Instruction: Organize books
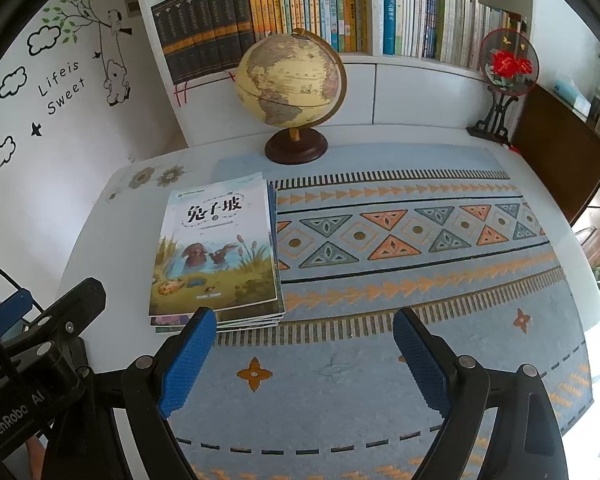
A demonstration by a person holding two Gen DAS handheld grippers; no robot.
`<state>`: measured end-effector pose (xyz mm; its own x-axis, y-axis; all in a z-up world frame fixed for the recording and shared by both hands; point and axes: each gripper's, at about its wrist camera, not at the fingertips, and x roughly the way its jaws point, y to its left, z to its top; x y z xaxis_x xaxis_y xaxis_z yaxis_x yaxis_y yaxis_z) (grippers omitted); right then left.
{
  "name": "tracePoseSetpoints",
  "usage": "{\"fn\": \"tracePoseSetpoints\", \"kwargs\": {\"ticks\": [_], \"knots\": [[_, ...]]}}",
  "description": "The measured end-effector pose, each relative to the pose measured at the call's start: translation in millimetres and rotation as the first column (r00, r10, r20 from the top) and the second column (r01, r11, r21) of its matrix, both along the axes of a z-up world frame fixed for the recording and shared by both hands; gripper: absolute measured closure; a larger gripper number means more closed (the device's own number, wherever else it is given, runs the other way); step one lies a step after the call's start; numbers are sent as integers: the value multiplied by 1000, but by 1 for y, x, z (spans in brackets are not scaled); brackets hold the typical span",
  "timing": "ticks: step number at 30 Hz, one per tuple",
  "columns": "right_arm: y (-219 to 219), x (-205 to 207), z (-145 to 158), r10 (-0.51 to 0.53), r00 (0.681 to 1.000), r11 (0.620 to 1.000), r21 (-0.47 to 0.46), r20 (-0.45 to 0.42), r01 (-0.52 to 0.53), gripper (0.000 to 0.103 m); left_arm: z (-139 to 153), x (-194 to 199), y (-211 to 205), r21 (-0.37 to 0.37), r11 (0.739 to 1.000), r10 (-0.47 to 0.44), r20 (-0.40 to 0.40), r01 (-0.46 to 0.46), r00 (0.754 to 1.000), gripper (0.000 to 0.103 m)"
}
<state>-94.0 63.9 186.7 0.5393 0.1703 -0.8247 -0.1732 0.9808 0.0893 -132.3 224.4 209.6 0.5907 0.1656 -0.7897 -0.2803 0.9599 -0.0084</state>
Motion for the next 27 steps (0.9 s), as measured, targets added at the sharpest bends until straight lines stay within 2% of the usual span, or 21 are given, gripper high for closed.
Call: {"fn": "tracePoseSetpoints", "kwargs": {"ticks": [8, 15, 22, 27], "knots": [[-1, 2, -3, 8, 1000, 1000, 5, -16, -8, 14, 0, 0, 1, 1, 1000, 16, -5, -16, 1000, 1], [8, 6, -12, 32, 999, 999, 14, -37, -31, 14, -3, -1, 5, 78, 996, 53, -7, -52, 999, 1], [18, 9, -23, 50, 996, 998, 26, -68, -48, 14, -8, -3, 11, 97, 993, 75, -9, -74, 997, 2], [19, 10, -26, 54, 996, 998, 32, -74, -52, 14, -11, -3, 15, 51, 997, 58, 7, -59, 998, 5]]}}
